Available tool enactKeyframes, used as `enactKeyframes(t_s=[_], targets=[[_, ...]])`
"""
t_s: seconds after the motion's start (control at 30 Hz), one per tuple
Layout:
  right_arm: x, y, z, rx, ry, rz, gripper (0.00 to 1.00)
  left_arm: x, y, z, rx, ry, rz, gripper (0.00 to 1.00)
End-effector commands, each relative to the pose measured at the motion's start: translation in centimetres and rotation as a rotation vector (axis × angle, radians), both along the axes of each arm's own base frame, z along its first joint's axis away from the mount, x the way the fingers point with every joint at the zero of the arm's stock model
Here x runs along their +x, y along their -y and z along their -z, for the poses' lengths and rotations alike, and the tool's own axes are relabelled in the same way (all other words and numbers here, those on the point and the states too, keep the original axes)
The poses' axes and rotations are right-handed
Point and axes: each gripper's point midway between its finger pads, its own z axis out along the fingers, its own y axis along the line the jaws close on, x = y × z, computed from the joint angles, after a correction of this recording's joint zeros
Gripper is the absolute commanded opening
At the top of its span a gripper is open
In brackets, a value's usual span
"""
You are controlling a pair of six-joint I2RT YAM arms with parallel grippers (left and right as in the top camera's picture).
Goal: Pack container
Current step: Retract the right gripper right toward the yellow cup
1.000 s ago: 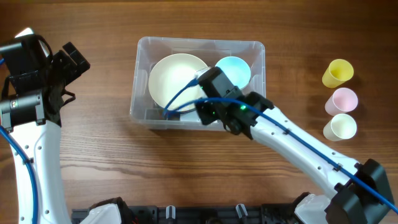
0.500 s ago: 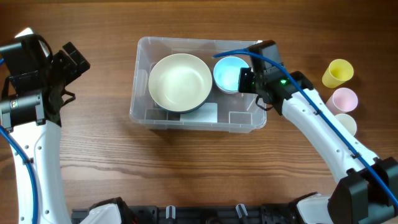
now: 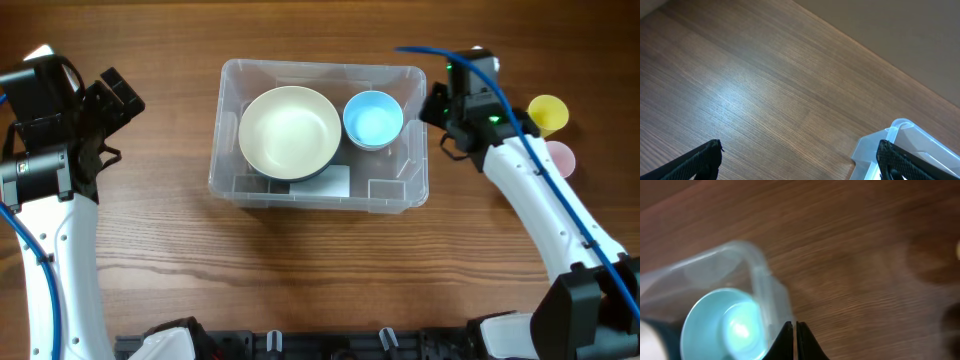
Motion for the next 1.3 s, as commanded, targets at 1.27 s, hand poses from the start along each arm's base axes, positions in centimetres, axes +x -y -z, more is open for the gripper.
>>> enactKeyframes(t_s=[1.27], targets=[[2.6, -3.2, 2.9, 0.088, 0.003, -0.171, 0.04, 0.0, 0.0, -0.6, -0.010, 0.018, -0.002, 1.00]])
